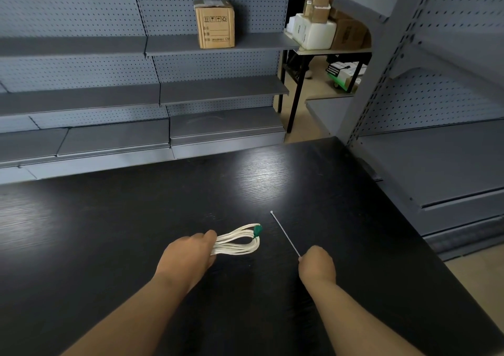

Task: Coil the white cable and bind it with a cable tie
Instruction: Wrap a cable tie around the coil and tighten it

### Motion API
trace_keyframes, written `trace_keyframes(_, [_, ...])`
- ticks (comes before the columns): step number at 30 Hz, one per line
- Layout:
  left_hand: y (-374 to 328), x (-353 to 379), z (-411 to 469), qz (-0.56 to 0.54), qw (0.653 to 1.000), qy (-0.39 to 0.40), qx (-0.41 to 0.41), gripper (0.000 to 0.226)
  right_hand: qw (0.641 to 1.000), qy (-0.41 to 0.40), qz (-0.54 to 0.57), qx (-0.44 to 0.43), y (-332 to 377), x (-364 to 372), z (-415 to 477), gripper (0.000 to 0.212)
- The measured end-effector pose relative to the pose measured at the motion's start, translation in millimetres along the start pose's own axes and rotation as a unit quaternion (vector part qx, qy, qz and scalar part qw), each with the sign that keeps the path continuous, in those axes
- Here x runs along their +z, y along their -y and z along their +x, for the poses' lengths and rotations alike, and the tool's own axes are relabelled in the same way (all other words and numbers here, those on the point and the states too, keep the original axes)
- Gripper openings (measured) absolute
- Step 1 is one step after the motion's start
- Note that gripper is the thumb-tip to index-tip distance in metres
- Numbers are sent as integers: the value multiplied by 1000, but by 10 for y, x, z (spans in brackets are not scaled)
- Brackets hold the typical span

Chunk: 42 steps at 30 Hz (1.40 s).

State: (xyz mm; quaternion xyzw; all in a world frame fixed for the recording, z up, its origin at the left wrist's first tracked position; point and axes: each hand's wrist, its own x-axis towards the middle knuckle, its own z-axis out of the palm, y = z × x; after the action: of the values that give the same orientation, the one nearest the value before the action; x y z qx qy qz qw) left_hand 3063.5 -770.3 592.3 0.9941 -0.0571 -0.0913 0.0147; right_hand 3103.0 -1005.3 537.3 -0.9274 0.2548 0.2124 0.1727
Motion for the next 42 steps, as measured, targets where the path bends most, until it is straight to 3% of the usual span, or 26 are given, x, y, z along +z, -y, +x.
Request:
trace_keyframes(11, [31, 10, -60, -3, 1000, -1, -3, 23, 998, -34, -35, -49, -11, 75, -121, 31])
trace_keyframes(17, [52, 8, -95, -6, 1000, -2, -6, 24, 995, -64, -3, -74, -53, 79, -194, 23])
trace_keyframes(20, [54, 8, -109, -13, 1000, -4, -8, 24, 991, -67, 66, -100, -53, 80, -229, 18])
trace_keyframes(22, [55, 9, -116, -15, 1000, -11, -10, 24, 976, -29, 180, -115, -39, 74, -249, 16])
trace_keyframes(26, [61, -2, -131, -25, 999, -24, -18, 23, 914, 32, 392, -94, 20, 79, -313, 7])
trace_keyframes(30, [64, -9, -142, -48, 997, -42, -38, 22, 852, 74, 515, -60, 95, 65, -388, 9])
trace_keyframes(33, [50, -22, -149, -57, 996, -49, -50, 21, 831, 99, 544, -58, 133, 57, -454, 18])
trace_keyframes(42, [-61, -84, -205, -72, 995, -58, -48, 22, 843, 132, 516, -69, 198, 176, -578, 17])
